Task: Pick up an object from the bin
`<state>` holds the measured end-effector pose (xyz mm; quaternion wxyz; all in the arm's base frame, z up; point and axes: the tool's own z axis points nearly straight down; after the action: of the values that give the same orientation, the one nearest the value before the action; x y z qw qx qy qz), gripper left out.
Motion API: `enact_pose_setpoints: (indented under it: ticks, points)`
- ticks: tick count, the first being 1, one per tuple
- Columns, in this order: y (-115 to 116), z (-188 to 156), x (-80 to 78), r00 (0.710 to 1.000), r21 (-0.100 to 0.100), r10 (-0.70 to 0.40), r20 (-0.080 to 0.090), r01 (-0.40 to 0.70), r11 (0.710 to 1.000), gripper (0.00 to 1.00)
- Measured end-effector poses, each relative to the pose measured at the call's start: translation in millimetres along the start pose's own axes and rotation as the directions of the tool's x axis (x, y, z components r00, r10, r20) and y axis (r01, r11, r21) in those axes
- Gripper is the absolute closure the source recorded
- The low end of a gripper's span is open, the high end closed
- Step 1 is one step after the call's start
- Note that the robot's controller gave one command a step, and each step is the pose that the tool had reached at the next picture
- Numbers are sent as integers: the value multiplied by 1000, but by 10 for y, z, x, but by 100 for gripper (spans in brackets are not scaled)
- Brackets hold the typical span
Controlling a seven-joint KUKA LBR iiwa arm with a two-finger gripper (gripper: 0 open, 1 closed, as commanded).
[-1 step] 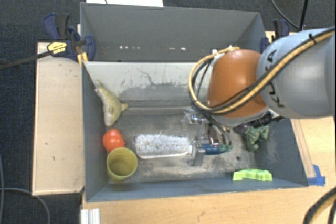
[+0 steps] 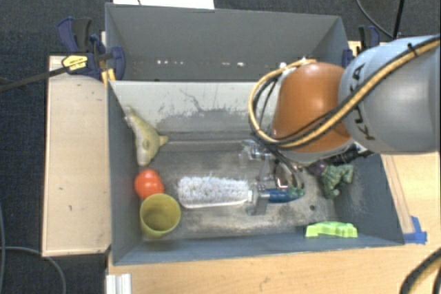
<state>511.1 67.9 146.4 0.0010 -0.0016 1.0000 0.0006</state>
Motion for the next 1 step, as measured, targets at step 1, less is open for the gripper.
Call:
enact_pose_setpoints:
  ticks: [1]
  points:
    - [-243,-96,-102,998,-2,60,-1,-61,998,0]
